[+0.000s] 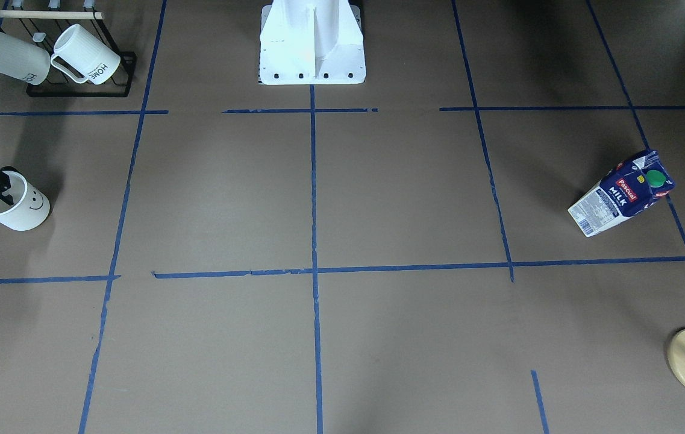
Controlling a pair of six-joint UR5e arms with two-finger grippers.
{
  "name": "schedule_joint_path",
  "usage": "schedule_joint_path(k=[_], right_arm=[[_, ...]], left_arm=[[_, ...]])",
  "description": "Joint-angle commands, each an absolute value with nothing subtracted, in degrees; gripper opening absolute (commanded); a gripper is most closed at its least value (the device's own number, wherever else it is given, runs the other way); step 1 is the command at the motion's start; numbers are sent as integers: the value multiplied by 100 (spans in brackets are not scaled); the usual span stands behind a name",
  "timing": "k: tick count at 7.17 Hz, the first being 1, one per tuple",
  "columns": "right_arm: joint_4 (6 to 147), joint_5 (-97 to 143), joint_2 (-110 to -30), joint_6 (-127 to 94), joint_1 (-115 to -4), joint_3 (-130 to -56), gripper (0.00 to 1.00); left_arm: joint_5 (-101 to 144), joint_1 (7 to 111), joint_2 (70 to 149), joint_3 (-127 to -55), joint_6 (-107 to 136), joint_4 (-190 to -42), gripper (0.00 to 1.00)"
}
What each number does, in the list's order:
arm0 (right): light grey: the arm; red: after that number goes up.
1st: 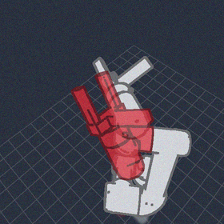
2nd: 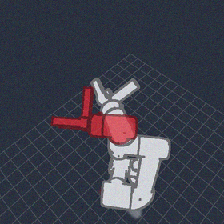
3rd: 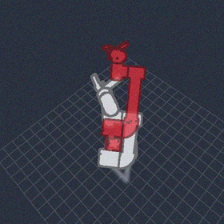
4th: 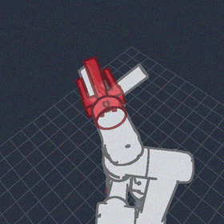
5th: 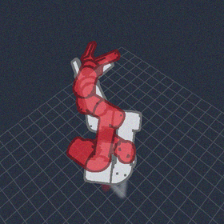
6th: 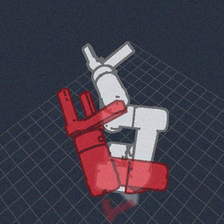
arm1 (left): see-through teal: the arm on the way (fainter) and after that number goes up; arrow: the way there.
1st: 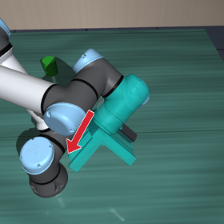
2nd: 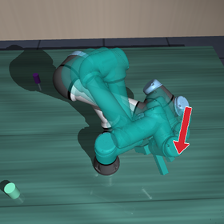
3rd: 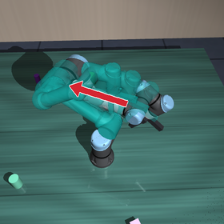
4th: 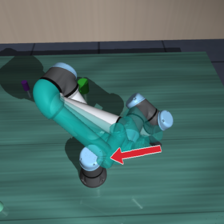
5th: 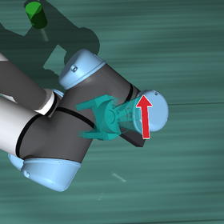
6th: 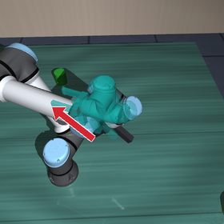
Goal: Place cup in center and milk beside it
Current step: 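Lower the right gripper onto the white mug and grasp its rim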
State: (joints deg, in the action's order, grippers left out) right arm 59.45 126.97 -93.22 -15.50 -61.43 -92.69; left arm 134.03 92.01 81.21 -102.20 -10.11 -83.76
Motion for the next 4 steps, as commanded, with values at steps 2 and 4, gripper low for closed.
schedule_joint_path(k=[2,4], right_arm=[[5897,12718,-9343,-1669,-6064,-9220,0],[5897,12753,-9343,-1828,-6073,-9255,0]], left_arm=[[13403,9193,8112,-10222,-1011,-8376,100],[13403,9202,8112,-10222,-1011,-8376,100]])
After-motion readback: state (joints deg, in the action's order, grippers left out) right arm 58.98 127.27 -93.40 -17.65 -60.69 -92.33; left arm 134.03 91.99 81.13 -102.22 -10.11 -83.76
